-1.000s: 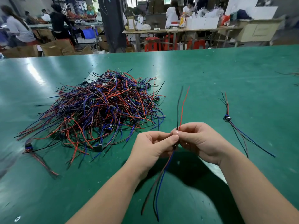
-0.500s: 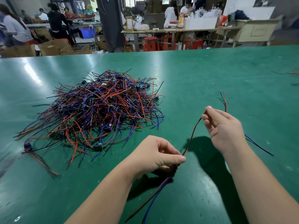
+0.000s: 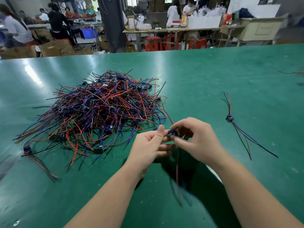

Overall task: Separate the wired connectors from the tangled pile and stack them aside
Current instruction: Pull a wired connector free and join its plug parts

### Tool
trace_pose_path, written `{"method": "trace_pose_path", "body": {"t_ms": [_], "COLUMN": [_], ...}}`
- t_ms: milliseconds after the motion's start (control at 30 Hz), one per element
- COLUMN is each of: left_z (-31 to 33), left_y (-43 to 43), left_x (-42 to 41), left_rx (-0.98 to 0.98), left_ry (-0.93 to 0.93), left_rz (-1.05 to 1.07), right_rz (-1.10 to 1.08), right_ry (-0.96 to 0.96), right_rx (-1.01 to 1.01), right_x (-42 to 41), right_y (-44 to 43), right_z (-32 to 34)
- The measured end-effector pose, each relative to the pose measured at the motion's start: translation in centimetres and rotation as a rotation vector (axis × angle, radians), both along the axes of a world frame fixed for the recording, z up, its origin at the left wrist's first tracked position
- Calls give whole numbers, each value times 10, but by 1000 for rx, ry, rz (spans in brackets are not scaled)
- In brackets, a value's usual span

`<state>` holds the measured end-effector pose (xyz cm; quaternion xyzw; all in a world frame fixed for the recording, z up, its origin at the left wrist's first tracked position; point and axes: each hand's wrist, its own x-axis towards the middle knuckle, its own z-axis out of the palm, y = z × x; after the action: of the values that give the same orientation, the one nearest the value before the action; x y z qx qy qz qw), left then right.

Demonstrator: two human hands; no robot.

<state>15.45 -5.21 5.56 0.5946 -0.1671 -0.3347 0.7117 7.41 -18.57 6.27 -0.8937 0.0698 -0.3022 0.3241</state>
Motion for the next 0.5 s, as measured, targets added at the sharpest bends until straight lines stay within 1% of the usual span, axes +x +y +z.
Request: {"method": "trace_pose_path", "body": {"t_ms": [67, 167, 233, 300, 400, 500], "left_z": [1, 2, 4, 5, 6, 6], "left_y": [-1, -1, 0, 2, 4, 6], "left_x": [-2, -2, -1, 1, 7, 13], "left_rx": [29, 53, 59, 59, 74, 81], "left_ry": [-2, 4, 8, -6, -87, -161], "left_rz": [-11, -3, 24, 58, 151, 249], "right_rz": [-147, -388, -544, -665, -803, -928], "right_ry": [-68, -107, -19, 129, 356, 486], "right_rx": [29, 164, 141, 91, -23, -110], "right_x": [-1, -8, -14, -19, -22, -24], "right_y": [-13, -42, -60, -73, -80, -82], "right_z": [-1, 1, 0, -5, -9, -8]}}
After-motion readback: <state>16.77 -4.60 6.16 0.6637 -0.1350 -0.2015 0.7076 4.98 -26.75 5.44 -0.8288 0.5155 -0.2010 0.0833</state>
